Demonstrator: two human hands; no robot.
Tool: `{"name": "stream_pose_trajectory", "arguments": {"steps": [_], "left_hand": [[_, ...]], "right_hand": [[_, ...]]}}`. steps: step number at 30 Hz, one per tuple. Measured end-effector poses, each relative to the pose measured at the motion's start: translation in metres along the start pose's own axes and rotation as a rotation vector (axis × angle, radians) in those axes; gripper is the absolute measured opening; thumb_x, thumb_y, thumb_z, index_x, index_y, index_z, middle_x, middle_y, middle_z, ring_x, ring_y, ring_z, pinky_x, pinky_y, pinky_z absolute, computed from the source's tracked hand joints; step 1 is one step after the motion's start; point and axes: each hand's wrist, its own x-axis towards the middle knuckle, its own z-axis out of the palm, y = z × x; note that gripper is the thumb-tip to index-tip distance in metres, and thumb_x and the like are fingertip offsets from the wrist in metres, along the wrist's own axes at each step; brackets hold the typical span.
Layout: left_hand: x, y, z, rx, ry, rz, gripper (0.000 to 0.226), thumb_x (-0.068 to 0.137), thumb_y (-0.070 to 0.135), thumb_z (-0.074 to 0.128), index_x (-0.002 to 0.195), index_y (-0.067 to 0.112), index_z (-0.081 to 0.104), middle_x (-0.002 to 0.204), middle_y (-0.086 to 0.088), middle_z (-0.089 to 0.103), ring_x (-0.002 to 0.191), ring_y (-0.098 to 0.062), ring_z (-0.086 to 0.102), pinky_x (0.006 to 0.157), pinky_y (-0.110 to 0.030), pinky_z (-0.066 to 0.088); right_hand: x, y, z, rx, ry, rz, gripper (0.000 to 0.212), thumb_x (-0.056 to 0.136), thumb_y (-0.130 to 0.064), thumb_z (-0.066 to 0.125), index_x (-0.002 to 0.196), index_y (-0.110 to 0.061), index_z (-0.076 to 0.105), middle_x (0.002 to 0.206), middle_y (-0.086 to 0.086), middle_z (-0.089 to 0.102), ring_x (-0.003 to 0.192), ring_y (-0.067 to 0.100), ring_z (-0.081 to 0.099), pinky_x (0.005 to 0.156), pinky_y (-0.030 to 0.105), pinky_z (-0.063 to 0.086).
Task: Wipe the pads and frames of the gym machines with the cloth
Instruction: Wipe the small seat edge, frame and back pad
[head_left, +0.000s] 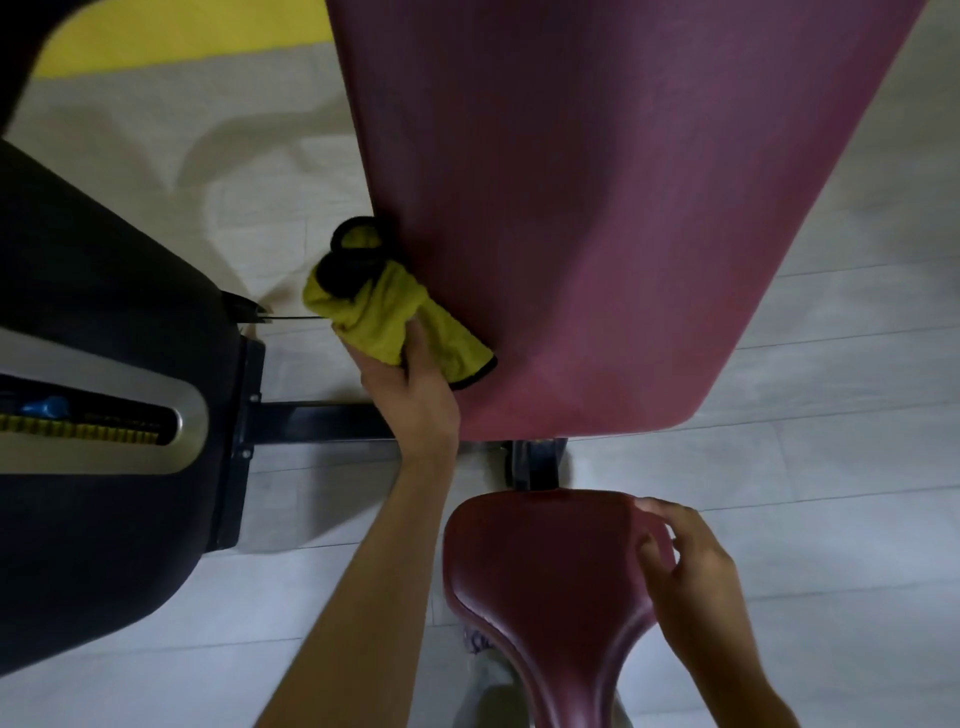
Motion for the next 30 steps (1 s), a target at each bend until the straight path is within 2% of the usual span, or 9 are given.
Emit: {"name": "stream_pose_trajectory", "arguments": {"steps": [4,8,12,16,19,22,26,28,30], "left_hand": [[-0.013,-0.032,-0.003,-0.033,0.108,-0.139,0.036,0.106,0.023,0.052,0.134,0.043,0.043,0.127,0.032,0.059,0.126,0.003,0.055,0.113,-0.026,0.041],[-0.034,-0.069,-0.012,-0.011,0.229,-0.302,0.047,0.107,0.029,0.052,0.151,0.031,0.038,0.138,0.019,0.054,0.125,0.002,0.055,0.109,-0.019,0.042],[-0.035,-0.103,-0.018,-0.057,0.389,-0.496,0.05,0.106,0.033,0.053,0.154,0.024,0.041,0.147,0.004,0.055,0.13,-0.015,0.056,0.113,-0.035,0.043],[-0.031,-0.118,-0.017,-0.095,0.514,-0.607,0.053,0.101,0.037,0.057,0.151,0.026,0.046,0.142,0.005,0.06,0.124,-0.016,0.061,0.112,-0.039,0.047],[-0.032,-0.116,-0.012,-0.135,0.553,-0.631,0.05,0.098,0.035,0.057,0.147,0.029,0.05,0.138,0.006,0.063,0.12,-0.016,0.064,0.108,-0.043,0.051],[-0.041,-0.112,-0.007,-0.183,0.58,-0.785,0.037,0.097,0.027,0.049,0.133,0.026,0.057,0.127,-0.001,0.067,0.109,-0.022,0.068,0.094,-0.049,0.058],[-0.065,-0.095,0.02,-0.308,0.544,-1.041,0.027,0.107,0.024,0.036,0.101,0.024,0.062,0.09,-0.002,0.069,0.06,-0.016,0.067,0.05,-0.029,0.053],[-0.074,-0.084,0.034,-0.335,0.492,-1.103,0.025,0.11,0.025,0.038,0.114,0.021,0.063,0.095,-0.004,0.076,0.076,-0.02,0.073,0.053,-0.03,0.055],[-0.081,-0.064,0.04,-0.336,0.418,-1.135,0.027,0.108,0.025,0.047,0.13,0.018,0.06,0.12,-0.008,0.072,0.106,-0.028,0.071,0.063,-0.034,0.058]], "right_hand": [[0.003,0.001,-0.003,0.009,-0.017,-0.04,0.044,0.094,0.003,0.059,0.113,-0.036,0.068,0.107,-0.005,0.065,0.101,0.018,0.062,0.088,0.036,0.048],[0.007,0.011,-0.004,-0.009,-0.008,-0.054,0.033,0.098,0.0,0.058,0.119,-0.022,0.072,0.112,0.003,0.07,0.101,0.025,0.066,0.09,0.041,0.053],[0.016,0.024,-0.01,-0.047,-0.025,-0.08,0.033,0.098,-0.002,0.06,0.117,-0.027,0.071,0.112,-0.002,0.071,0.102,0.02,0.066,0.087,0.035,0.048],[0.028,0.027,-0.019,-0.011,-0.064,-0.073,0.023,0.099,-0.008,0.064,0.102,-0.031,0.071,0.102,-0.012,0.067,0.099,0.018,0.065,0.085,0.037,0.05],[0.035,0.032,-0.024,-0.008,-0.066,-0.051,0.018,0.1,-0.016,0.063,0.115,-0.024,0.071,0.115,-0.009,0.068,0.11,0.019,0.066,0.095,0.043,0.053],[0.04,0.032,-0.03,0.002,-0.064,-0.06,0.025,0.098,-0.018,0.064,0.122,-0.026,0.068,0.121,-0.014,0.067,0.114,0.011,0.063,0.099,0.041,0.052],[0.046,0.025,-0.041,-0.034,-0.116,-0.1,0.028,0.098,-0.023,0.061,0.126,-0.025,0.066,0.124,-0.013,0.065,0.115,0.009,0.061,0.098,0.035,0.05],[0.047,0.021,-0.048,-0.037,-0.124,-0.131,0.028,0.098,-0.019,0.062,0.125,-0.025,0.066,0.123,-0.015,0.066,0.114,0.005,0.06,0.097,0.029,0.048],[0.045,0.014,-0.057,-0.048,-0.127,-0.173,0.03,0.096,-0.012,0.065,0.124,-0.023,0.067,0.121,-0.015,0.067,0.114,0.001,0.06,0.095,0.023,0.046]]}}
